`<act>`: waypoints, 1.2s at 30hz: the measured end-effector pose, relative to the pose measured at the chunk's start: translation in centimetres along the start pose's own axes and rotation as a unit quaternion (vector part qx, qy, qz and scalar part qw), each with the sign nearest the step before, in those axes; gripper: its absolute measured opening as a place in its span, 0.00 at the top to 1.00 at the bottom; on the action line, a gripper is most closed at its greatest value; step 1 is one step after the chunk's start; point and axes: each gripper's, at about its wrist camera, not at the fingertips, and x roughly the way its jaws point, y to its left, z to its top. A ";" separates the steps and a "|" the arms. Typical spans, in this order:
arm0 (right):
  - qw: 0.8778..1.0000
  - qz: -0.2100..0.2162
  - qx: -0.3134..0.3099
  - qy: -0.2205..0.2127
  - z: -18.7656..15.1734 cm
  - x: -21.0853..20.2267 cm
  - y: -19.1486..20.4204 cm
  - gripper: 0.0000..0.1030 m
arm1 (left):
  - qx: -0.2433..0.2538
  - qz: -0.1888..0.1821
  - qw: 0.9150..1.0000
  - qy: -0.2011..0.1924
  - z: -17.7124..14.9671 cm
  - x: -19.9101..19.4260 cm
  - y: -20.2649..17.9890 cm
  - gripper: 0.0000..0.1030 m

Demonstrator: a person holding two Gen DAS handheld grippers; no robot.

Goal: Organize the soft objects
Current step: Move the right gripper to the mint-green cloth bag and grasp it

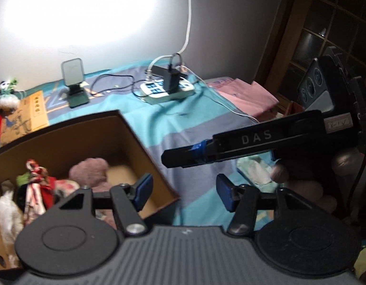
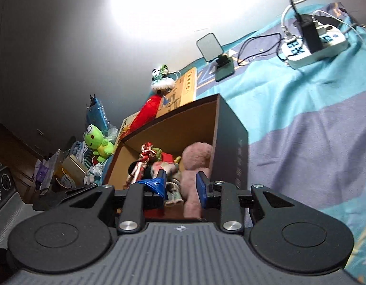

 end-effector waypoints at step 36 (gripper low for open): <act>0.986 -0.082 0.136 0.047 -0.4 -7.4 -22.0 0.88 | -0.030 -0.064 0.981 0.181 1.7 24.2 -12.7 0.39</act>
